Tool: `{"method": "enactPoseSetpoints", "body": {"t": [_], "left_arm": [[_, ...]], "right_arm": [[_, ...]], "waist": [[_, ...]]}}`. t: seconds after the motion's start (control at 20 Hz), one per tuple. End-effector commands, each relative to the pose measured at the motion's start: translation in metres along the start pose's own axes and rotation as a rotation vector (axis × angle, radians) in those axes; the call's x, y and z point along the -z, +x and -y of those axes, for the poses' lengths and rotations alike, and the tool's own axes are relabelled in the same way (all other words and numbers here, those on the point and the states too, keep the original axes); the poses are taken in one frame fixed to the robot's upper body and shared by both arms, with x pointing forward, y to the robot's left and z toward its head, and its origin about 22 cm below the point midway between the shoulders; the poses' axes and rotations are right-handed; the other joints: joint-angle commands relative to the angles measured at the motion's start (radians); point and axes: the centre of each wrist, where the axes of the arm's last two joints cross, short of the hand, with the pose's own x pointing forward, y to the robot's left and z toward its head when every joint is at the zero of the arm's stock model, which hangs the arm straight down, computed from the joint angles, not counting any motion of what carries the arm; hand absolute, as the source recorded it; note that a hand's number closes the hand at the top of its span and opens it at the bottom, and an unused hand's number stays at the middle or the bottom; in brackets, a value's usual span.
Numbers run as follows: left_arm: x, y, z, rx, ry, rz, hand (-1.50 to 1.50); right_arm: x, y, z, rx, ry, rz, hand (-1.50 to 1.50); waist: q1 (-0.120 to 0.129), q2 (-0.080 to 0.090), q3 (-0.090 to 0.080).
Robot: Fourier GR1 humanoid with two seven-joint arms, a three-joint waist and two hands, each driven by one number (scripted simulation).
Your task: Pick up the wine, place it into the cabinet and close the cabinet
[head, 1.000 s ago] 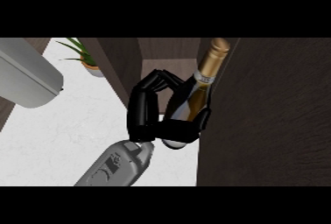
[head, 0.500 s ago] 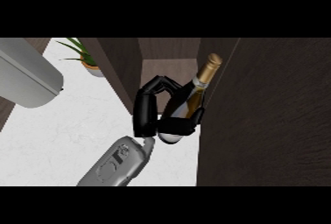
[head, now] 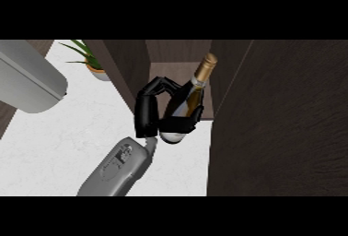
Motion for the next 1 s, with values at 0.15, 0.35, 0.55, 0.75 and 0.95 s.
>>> {"method": "enactPoseSetpoints", "body": {"t": [0.15, 0.35, 0.55, 0.75, 0.95], "left_arm": [[0.035, -0.001, -0.004, -0.028, 0.038, -0.007, 1.5], [0.031, -0.01, -0.027, -0.02, 0.042, -0.045, 1.5], [0.043, -0.018, -0.024, -0.041, 0.019, -0.06, 1.5], [0.067, -0.003, -0.007, -0.054, 0.03, -0.093, 1.5], [0.062, -0.024, -0.009, 0.027, 0.037, -0.087, 1.5]], "right_arm": [[-0.022, 0.019, 0.001, 0.023, 0.023, 0.048, -1.5], [-0.025, 0.026, -0.012, 0.038, 0.04, 0.054, -1.5], [-0.032, 0.011, -0.002, 0.038, 0.036, 0.06, -1.5], [-0.022, 0.006, -0.005, 0.049, 0.032, 0.063, -1.5], [-0.027, 0.012, -0.01, 0.064, 0.013, 0.055, -1.5]], "waist": [[-0.006, 0.001, 0.0], [0.002, -0.001, 0.0], [-0.006, 0.001, 0.001], [-0.007, 0.001, 0.001], [-0.014, 0.002, 0.0]]}}
